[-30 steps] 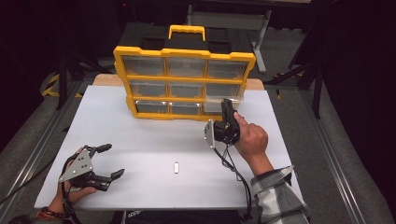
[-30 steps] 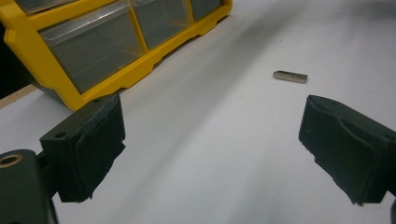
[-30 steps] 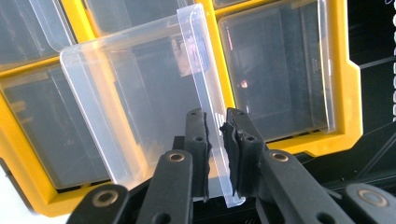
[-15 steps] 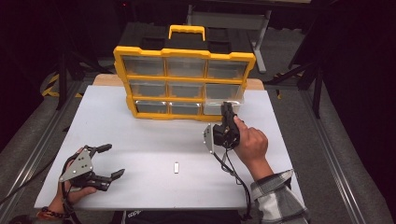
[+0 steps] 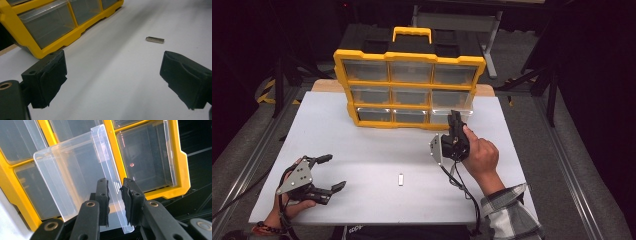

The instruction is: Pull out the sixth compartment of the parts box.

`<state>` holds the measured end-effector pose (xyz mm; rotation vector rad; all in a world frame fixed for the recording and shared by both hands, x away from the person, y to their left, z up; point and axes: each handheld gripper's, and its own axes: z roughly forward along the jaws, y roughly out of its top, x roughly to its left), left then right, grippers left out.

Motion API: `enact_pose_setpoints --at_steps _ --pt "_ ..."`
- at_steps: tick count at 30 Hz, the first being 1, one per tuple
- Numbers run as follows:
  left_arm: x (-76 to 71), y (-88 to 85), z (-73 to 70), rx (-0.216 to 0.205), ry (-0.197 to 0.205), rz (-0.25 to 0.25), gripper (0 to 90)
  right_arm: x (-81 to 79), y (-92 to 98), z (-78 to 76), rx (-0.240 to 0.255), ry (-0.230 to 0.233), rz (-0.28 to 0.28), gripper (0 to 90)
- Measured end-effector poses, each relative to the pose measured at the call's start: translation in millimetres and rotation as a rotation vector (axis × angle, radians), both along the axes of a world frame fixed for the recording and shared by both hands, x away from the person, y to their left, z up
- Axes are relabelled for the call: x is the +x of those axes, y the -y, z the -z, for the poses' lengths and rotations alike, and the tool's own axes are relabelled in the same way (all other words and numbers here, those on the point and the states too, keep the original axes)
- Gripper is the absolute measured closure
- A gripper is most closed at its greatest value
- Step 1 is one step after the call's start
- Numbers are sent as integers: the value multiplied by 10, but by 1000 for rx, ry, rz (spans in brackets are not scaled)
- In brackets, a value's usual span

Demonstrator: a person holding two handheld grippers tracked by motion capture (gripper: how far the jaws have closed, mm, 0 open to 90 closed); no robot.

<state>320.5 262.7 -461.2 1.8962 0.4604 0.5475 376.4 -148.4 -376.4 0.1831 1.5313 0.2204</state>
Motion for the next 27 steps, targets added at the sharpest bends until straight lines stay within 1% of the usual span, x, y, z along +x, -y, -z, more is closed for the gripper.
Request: enact_pose_setpoints --at_steps 5,6,7,8,9,10,11,12,13,15,16,17,18,19,20,21,22,23,24,27 --pt "-1 0 0 1 0 0 81 4 2 -21 6 -17 -14 732" --pt "-2 -1 -2 4 -1 -1 80 3 6 -25 17 -23 -15 719" --pt "-2 1 -1 1 1 -2 80 8 8 -27 29 -20 -23 686" --pt "-2 -1 -2 2 2 -2 81 5 19 -40 52 -31 -30 674" --pt "-2 -1 -2 2 2 -2 81 5 19 -40 52 -31 -30 674" --pt "-1 -2 -2 3 3 -3 81 9 24 -44 76 -41 -35 669" --pt "-1 -3 -2 3 3 -3 81 6 43 -59 102 -53 -44 640" --pt "-1 -4 -2 2 3 -4 80 2 54 -69 117 -61 -51 621" --pt "-3 -4 -2 2 4 -5 81 -5 80 -90 170 -85 -72 610" --pt "-4 -4 -4 3 7 -5 81 -14 100 -104 210 -109 -97 577" --pt "-4 -4 -4 3 7 -5 81 -14 100 -104 210 -109 -97 577" --pt "-6 -6 -7 6 3 -2 81 -17 104 -106 227 -117 -103 570" --pt "-10 -5 -7 8 6 -4 81 -29 124 -115 269 -138 -120 542" --pt "-11 -5 -7 8 7 -5 81 -33 132 -114 299 -152 -127 529" --pt "-11 -6 -7 8 7 -5 81 -31 143 -119 313 -159 -135 514" --pt "-11 -6 -7 8 7 -5 81 -31 143 -119 313 -159 -135 514" --pt "-11 -6 -7 9 8 -5 81 -37 180 -123 369 -185 -158 491" --pt "-9 -7 -7 9 7 -3 81 -35 193 -126 384 -191 -168 479" --pt "-9 -7 -7 9 7 -3 81 -35 193 -126 384 -191 -168 479" --pt "-12 -6 -7 10 8 -3 81 -34 248 -118 469 -241 -205 430"
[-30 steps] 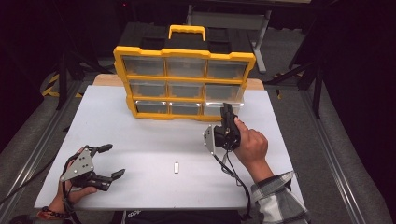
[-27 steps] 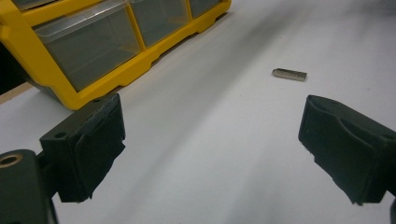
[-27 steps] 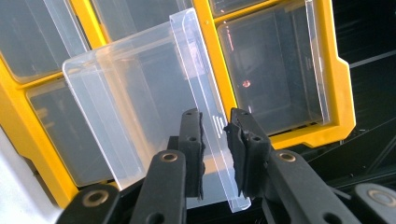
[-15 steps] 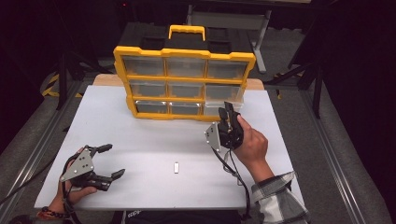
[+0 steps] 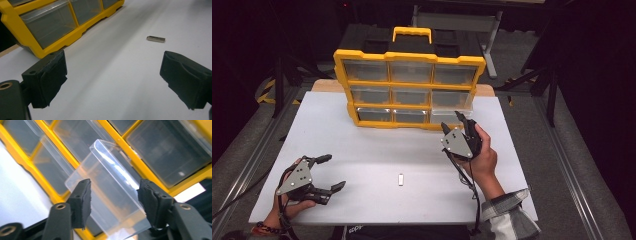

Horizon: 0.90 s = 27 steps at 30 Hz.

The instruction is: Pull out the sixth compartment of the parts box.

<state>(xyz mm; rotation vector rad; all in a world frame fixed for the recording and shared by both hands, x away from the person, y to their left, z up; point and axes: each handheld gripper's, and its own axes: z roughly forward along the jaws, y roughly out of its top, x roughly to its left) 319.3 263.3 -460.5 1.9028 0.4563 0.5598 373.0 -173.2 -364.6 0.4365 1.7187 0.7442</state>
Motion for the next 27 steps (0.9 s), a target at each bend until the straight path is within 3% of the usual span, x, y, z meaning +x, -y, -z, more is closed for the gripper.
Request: enact_pose_setpoints --at_steps 3,11,16,27 --pt "-2 2 0 3 1 -1 83 -6 44 11 81 -38 -37 387" --pt "-9 0 -3 5 9 -1 82 -55 94 42 200 -90 -105 288" --pt "-11 1 -4 13 9 1 83 -80 94 83 214 -111 -131 268" --pt "-26 -1 -13 16 17 2 82 -96 109 204 254 -204 -177 180"
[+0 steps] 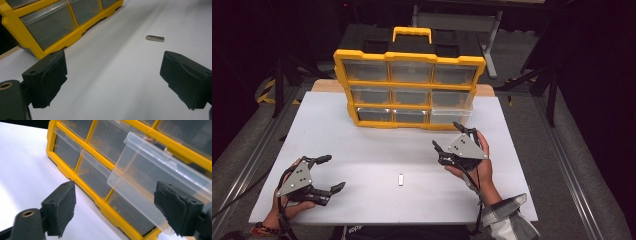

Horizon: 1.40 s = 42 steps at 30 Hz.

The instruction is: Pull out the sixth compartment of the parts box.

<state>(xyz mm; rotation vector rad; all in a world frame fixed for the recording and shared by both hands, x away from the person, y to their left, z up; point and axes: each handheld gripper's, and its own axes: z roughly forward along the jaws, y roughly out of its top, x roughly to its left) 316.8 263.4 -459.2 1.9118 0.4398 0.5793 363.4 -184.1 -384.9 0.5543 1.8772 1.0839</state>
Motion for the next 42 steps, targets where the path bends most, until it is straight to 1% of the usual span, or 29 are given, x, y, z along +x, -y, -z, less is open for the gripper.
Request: enact_pose_setpoints --at_steps 1,3,6,7,9,10,11,13,15,17,19,23,24,25,26,27,28,30,31,36,38,39,40,42 --pt "-1 0 0 -1 0 1 82 -1 1 17 9 -18 -12 175" --pt "-3 2 -1 1 1 1 82 -1 1 44 13 -36 -18 168" --pt "-5 5 -2 2 -1 6 78 1 -13 100 6 -68 -38 167" --pt "-7 9 0 1 1 4 77 4 -23 124 2 -88 -43 168" --pt "-8 13 0 2 2 7 76 14 -55 177 -27 -121 -49 168" --pt "-8 13 0 1 1 8 76 17 -64 194 -27 -135 -58 168" --pt "-8 14 0 1 1 8 76 25 -80 225 -24 -164 -75 168" --pt "-8 14 -1 1 2 8 76 34 -109 272 -30 -200 -100 168" --pt "-7 12 -1 5 3 8 76 48 -160 341 -43 -251 -141 167" --pt "-8 14 -1 3 3 10 76 56 -207 395 -55 -289 -176 167" --pt "-9 16 0 5 4 9 77 69 -268 459 -77 -339 -220 166" --pt "-3 18 4 8 1 12 77 91 -358 560 -87 -418 -282 164" --pt "-3 18 4 8 1 12 76 93 -390 587 -99 -436 -296 161" --pt "-3 17 2 12 0 12 76 95 -408 602 -103 -445 -306 161" --pt "-1 18 3 12 -1 12 76 95 -439 622 -102 -467 -328 160" --pt "-1 18 3 12 -1 12 76 92 -466 637 -101 -477 -337 160" --pt "1 18 4 13 -4 15 76 92 -466 637 -101 -477 -337 160" --pt "-1 21 5 15 -3 13 76 87 -534 676 -102 -508 -368 159" --pt "-4 21 5 16 -2 15 76 79 -600 710 -116 -530 -383 159" --pt "-12 16 7 18 -4 13 76 61 -734 771 -127 -568 -437 163" --pt "-18 11 9 20 -3 12 76 55 -790 796 -150 -571 -448 165" --pt "-24 11 12 18 -4 11 76 55 -819 809 -153 -580 -460 179" --pt "-24 11 12 18 -4 11 76 55 -819 809 -153 -580 -460 179" --pt "-38 2 13 20 -5 9 76 64 -862 832 -180 -578 -470 202"
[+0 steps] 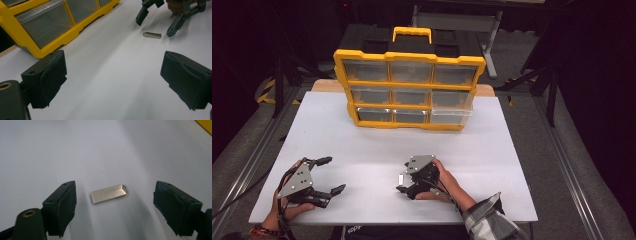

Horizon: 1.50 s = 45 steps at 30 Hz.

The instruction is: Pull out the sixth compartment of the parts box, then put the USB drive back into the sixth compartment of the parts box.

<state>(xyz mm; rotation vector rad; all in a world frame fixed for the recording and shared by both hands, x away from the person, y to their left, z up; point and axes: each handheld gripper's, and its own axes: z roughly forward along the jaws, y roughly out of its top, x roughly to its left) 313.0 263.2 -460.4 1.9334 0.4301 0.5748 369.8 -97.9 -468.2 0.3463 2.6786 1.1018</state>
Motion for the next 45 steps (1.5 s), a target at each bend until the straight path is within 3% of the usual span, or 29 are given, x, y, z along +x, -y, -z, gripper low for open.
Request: enact_pose_setpoints --at_steps 8,15,17,32,38,45 --pt "-40 -26 12 2 -8 -8 76 125 -4 28 13 -75 -41 325" --pt "-29 -33 23 -2 -17 -4 76 156 -31 20 17 -79 -74 445" --pt "-25 -37 26 1 -15 -6 76 144 -41 17 17 -73 -85 530" --pt "6 -28 38 0 -26 6 76 103 -51 7 8 -55 -74 536" --pt "-12 -17 33 -7 -22 2 76 51 -72 -17 -16 -6 -73 537" --pt "5 -28 35 -1 -25 2 76 13 -59 -39 -9 20 -58 537"
